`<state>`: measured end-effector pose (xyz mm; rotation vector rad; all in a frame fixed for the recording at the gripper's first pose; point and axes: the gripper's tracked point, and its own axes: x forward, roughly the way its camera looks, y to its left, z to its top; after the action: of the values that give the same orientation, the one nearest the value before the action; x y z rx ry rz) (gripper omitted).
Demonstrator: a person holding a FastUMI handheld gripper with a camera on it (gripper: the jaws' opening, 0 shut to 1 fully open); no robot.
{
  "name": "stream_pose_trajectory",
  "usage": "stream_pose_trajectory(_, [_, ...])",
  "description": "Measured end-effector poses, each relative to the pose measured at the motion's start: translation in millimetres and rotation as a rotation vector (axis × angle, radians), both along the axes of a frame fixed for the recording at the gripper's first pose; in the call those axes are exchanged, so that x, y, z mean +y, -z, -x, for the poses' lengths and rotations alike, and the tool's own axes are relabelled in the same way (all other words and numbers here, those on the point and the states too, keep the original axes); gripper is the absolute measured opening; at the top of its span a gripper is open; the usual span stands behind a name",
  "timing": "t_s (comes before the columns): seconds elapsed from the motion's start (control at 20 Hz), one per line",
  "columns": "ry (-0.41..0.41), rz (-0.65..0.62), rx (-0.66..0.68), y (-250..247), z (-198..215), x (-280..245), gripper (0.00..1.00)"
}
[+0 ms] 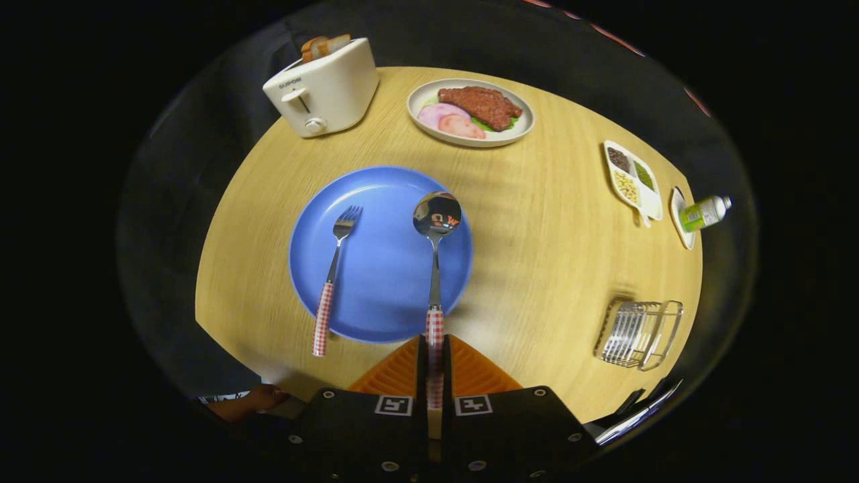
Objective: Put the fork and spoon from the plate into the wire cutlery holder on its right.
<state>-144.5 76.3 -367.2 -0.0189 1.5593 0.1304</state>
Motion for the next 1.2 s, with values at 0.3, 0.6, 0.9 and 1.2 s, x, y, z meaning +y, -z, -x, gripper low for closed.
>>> stream_pose_trajectory(0.3, [0.129,0.063,0.016,-43,18,-111,0.08])
stream_pose_trajectory(0.6, [0.205,0.108,0.108,-57,51,-203,0.08])
stream_pose_trajectory(0.9, [0.205,0.057,0.224,-53,69,-229,0.09])
stream_pose_trajectory(1.2, [0.173,0.031,0.299,-42,71,-240,0.08])
